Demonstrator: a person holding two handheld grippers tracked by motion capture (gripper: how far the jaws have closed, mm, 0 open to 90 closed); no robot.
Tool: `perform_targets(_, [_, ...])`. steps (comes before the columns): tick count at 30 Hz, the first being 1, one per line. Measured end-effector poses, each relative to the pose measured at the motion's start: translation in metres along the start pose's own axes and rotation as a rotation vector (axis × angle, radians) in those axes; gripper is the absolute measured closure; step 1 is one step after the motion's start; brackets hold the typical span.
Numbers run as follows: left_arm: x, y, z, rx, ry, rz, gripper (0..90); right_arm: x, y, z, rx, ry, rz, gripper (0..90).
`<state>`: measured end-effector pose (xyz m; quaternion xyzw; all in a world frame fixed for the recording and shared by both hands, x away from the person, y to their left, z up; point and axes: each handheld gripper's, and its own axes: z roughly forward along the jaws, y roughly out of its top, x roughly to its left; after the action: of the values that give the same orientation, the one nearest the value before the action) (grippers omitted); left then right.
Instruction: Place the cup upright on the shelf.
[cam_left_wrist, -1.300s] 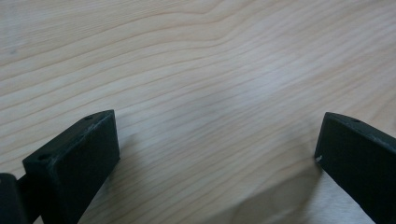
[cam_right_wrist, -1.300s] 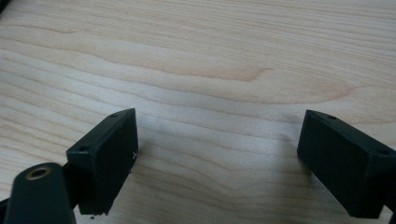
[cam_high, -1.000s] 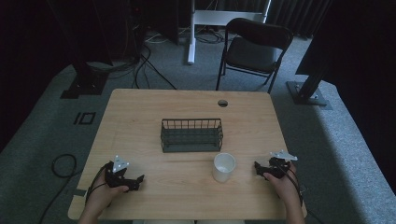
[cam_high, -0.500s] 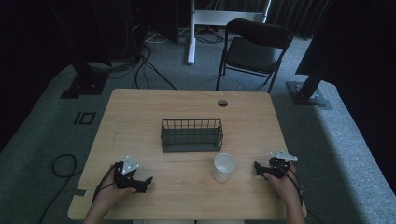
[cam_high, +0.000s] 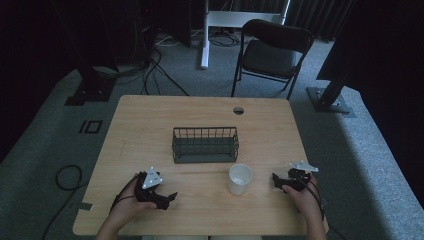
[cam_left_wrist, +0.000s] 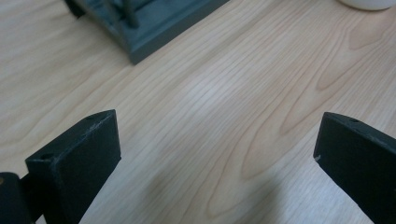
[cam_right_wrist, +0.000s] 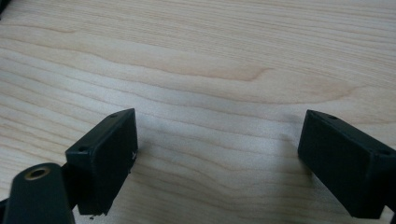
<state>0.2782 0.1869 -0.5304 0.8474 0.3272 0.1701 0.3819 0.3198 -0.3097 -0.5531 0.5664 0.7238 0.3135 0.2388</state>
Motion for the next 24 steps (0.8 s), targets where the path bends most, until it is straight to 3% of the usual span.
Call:
perform_targets(7, [-0.011, 0.011, 0.005, -0.027, -0.045, 0.033, 1.0, 0.0, 0.0, 0.0, 0.0, 0.0, 0.0, 11.6])
perform_targets(8, [-0.015, 0.014, 0.008, -0.033, -0.06, 0.054, 1.0, 0.0, 0.0, 0.0, 0.0, 0.0, 0.0, 11.6])
perform_targets(16, [-0.034, 0.028, 0.02, -0.055, -0.106, 0.102, 1.0, 0.0, 0.0, 0.0, 0.0, 0.0, 0.001, 11.6])
perform_targets(20, [-0.039, 0.035, 0.024, -0.094, -0.123, 0.094, 1.0, 0.0, 0.0, 0.0, 0.0, 0.0, 0.0, 11.6])
perform_targets(24, [-0.045, 0.04, 0.028, -0.101, -0.149, 0.115, 1.0, 0.0, 0.0, 0.0, 0.0, 0.0, 0.0, 11.6])
